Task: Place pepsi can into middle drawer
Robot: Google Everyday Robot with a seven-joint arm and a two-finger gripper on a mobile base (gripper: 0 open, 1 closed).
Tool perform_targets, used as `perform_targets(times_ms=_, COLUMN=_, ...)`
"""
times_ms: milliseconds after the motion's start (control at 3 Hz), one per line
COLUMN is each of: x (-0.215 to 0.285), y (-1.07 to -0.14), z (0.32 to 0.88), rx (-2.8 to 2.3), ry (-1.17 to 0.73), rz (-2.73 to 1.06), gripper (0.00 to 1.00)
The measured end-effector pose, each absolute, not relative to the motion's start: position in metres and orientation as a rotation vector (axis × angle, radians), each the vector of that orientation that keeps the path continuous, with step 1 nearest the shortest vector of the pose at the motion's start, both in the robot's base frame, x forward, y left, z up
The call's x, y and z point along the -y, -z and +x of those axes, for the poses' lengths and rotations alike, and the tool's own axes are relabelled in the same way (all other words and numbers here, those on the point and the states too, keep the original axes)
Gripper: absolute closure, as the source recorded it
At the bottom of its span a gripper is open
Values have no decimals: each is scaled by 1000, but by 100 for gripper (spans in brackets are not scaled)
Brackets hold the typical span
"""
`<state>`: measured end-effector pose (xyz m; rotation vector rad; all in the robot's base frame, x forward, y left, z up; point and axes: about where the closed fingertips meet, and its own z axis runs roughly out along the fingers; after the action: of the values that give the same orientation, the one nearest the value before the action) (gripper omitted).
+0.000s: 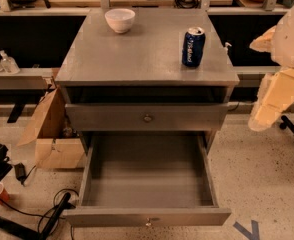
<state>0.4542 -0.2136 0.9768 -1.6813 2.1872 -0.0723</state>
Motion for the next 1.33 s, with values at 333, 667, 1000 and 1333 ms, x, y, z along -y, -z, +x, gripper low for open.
perform_targets(times_ms=333, x=209, y=-975, z=495, rx=-2107, ry=-24, rz=-1580, gripper=0)
perform_targets(times_ms=667, x=203, y=-968, z=534, rx=-2025, ry=-157, rz=-1418, gripper=0)
perform_targets(times_ms=1000, x=197, y=-969, z=590, rx=-1863, ry=-265, rz=-1196, gripper=0)
perform_targets(times_ms=1333, x=212, y=-973, z=629, rx=-1740, ry=-264, rz=-1082, gripper=0)
